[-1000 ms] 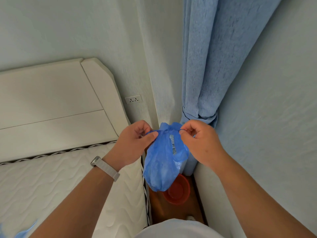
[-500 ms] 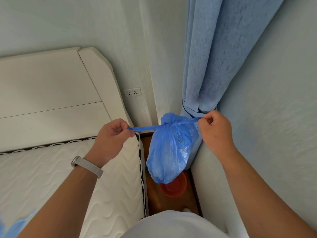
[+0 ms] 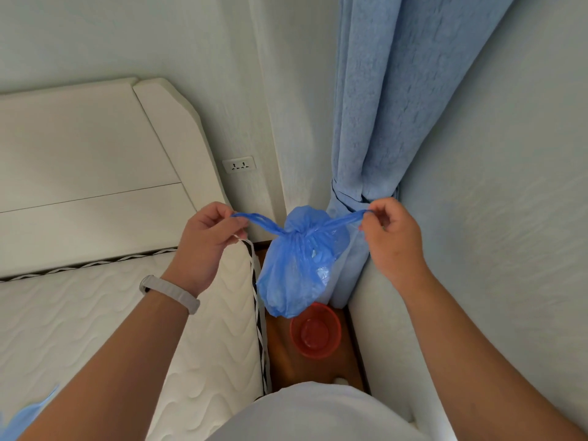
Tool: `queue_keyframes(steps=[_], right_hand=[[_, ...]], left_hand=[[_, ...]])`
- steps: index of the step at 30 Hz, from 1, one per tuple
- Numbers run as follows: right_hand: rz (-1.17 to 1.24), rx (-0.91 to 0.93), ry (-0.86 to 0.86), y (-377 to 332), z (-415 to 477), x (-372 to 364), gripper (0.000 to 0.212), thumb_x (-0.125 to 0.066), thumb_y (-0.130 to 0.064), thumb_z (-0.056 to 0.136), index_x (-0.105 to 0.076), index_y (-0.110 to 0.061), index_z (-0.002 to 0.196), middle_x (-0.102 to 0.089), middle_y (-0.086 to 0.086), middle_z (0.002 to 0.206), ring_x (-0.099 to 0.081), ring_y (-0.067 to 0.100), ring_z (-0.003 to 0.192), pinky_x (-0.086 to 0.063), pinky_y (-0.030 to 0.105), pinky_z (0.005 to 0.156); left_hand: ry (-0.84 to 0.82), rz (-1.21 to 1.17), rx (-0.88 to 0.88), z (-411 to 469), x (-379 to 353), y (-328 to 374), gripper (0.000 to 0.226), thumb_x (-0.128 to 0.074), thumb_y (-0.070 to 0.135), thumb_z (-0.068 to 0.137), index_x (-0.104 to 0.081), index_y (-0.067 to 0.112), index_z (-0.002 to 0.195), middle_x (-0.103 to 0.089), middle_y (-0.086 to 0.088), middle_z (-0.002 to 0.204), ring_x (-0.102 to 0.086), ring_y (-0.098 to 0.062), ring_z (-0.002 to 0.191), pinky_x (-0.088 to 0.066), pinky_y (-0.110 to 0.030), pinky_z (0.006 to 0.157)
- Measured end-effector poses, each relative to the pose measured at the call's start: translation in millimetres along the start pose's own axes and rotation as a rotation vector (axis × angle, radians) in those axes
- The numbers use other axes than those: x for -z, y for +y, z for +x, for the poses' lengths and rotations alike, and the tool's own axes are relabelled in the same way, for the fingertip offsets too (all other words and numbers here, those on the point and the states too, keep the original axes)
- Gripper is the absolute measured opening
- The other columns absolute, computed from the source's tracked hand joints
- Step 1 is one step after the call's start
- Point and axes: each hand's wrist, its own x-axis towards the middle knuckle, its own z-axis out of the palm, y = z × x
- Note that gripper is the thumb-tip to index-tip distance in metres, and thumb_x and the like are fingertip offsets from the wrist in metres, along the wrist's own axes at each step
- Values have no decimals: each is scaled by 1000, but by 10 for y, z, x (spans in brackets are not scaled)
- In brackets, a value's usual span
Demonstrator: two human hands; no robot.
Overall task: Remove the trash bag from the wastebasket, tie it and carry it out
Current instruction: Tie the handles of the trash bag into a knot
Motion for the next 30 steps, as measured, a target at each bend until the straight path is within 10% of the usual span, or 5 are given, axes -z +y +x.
queue_keyframes(steps=[8,18,30], right_hand=[[51,143,-147,-258,-171,-105,21,-60,-5,87,-60,-24,79,-66,-11,74,-61,1,68,-43,7,63],[238,204,-233,-620,-221,-55,29,-63,-2,86,-62,-29,76,-67,-22,70,-61,-3,68,-50,13,67],[308,143,-310,-601,-281,-130,24,-72,-4,83,-67,-27,88,-68,-6,85,-64,3,79,-56,19,77]], left_hand=[[-140,56,-99,-13,-454,198,24,-70,4,78,-62,21,63,-65,5,68,-57,-7,64,-47,-19,65],[-294,161,-174,-125,-758,249,26,-70,26,78,-73,23,104,-68,-20,102,-61,-40,93,-50,-56,84],[-227,236,-142,-160,-740,288,21,-71,33,77,-70,12,82,-67,-25,81,-60,-27,73,-51,-57,76]])
